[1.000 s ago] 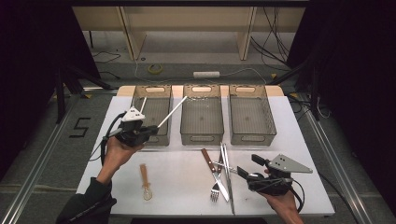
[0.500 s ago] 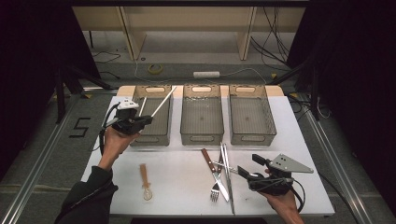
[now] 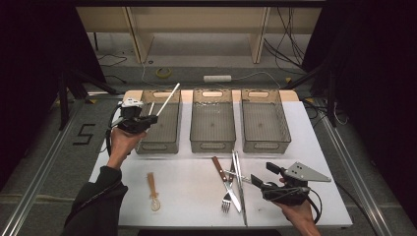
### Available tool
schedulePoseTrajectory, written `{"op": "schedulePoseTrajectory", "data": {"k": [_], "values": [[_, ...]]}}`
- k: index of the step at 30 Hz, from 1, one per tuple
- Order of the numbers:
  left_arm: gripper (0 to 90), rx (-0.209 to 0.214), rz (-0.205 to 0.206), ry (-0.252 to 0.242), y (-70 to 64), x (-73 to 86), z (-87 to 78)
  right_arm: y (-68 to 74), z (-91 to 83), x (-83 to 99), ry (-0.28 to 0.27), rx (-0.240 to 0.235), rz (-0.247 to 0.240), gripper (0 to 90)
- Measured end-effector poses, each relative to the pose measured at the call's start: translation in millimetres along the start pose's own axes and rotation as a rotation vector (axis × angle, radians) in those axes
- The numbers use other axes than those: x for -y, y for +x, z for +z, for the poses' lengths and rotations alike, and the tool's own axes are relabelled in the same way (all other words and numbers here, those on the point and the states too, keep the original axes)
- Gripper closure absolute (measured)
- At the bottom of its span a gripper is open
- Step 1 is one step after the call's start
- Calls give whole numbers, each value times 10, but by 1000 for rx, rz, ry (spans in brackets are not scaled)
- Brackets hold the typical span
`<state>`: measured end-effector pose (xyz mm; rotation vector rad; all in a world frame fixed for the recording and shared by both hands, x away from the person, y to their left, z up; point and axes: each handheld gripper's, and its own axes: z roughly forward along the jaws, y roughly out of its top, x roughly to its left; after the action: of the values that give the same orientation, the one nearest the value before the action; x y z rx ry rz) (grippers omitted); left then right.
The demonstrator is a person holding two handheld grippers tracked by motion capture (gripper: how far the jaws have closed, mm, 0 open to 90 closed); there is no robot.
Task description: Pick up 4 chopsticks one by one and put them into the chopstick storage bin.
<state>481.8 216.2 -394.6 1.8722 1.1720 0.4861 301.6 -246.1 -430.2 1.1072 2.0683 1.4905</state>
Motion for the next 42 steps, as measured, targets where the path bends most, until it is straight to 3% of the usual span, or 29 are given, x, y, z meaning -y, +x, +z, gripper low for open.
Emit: {"op": "schedulePoseTrajectory", "data": {"k": [13,21,31,42], "values": [[846,-62,-62,21,219,-89,180,4,-1,-1,0,-4,0,272],[846,-92,-70,34,296,-103,268,4,1,0,1,-5,3,272],[845,-100,-104,47,393,-63,340,6,1,-1,4,-6,3,273],[844,-104,-116,86,384,27,414,5,1,0,4,-7,4,272]]}}
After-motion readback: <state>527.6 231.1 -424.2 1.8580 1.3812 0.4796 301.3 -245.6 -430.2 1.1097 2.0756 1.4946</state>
